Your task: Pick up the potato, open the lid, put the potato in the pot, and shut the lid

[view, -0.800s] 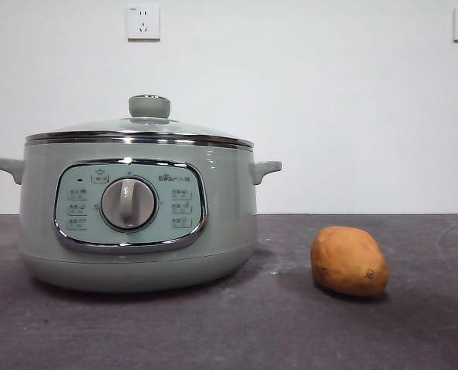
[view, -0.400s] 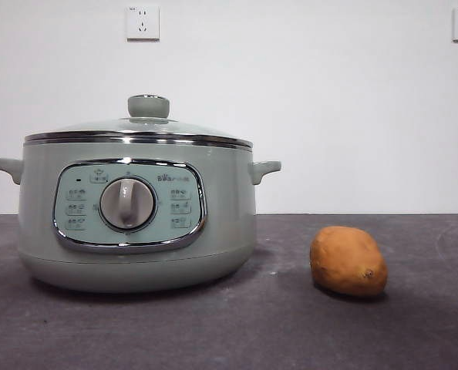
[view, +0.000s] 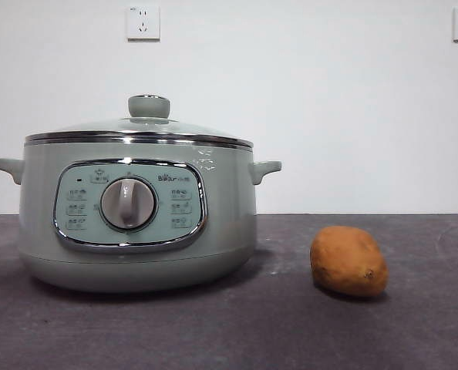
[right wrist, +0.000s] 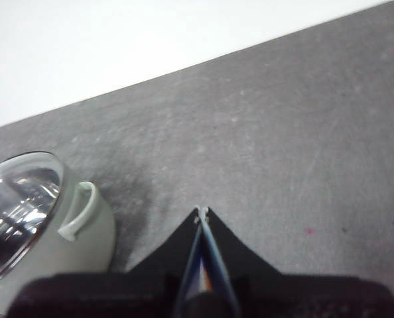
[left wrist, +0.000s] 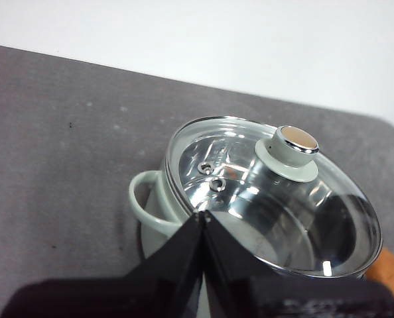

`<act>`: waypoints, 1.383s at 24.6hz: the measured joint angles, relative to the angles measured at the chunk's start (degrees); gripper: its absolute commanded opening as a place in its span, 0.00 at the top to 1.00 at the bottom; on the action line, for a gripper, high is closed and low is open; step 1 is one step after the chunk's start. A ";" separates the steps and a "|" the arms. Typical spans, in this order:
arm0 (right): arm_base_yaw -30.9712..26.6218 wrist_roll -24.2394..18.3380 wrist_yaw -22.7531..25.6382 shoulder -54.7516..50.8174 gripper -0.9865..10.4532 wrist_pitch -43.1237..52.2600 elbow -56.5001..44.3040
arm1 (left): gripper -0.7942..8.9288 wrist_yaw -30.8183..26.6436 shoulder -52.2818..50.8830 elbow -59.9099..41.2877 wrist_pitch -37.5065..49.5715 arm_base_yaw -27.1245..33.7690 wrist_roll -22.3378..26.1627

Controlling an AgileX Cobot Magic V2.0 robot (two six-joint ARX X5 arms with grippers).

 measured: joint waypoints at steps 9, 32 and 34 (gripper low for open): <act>0.00 -7.28 -9.05 15.26 0.91 -13.33 17.99 | 0.92 4.02 17.55 17.94 -11.85 0.00 8.98; 17.09 -4.81 -3.89 36.68 0.39 -17.77 24.04 | 0.50 20.90 31.95 27.58 -9.27 0.00 10.56; 21.09 -2.95 -0.02 40.46 0.39 -17.77 24.04 | 0.50 20.90 31.95 27.58 -9.27 0.00 10.56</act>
